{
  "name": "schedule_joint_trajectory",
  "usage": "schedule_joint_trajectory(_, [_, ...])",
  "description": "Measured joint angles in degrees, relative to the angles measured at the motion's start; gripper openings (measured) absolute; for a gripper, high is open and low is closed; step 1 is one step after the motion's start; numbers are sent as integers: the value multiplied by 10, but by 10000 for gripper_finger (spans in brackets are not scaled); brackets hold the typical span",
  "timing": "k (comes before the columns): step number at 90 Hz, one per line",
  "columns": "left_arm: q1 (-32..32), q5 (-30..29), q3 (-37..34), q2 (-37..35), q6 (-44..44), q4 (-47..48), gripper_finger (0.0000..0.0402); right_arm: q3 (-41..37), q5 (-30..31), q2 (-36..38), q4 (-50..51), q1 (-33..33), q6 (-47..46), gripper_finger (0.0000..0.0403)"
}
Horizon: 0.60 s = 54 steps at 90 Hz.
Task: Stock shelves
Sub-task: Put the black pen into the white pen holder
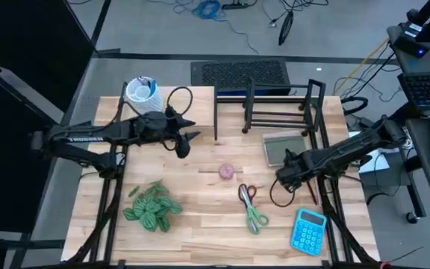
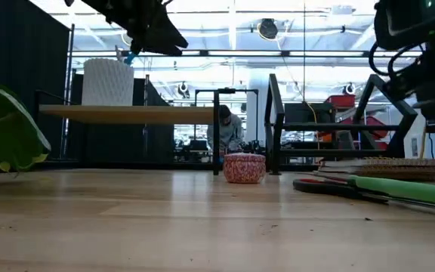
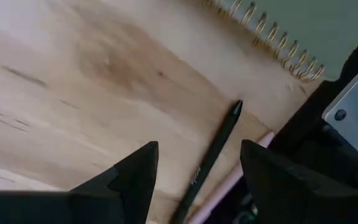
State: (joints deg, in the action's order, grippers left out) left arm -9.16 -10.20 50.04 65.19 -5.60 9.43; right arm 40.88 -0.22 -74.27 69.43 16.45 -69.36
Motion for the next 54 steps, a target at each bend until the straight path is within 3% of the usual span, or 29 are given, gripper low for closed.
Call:
schedule_joint_trajectory(31, [6,-1,0,19,1,1,185,1,-61,-120,7,-2,69,210])
schedule_joint_trajectory(54, [6,-1,0,19,5,1,185,3,-100,-146,13,-11,127,210])
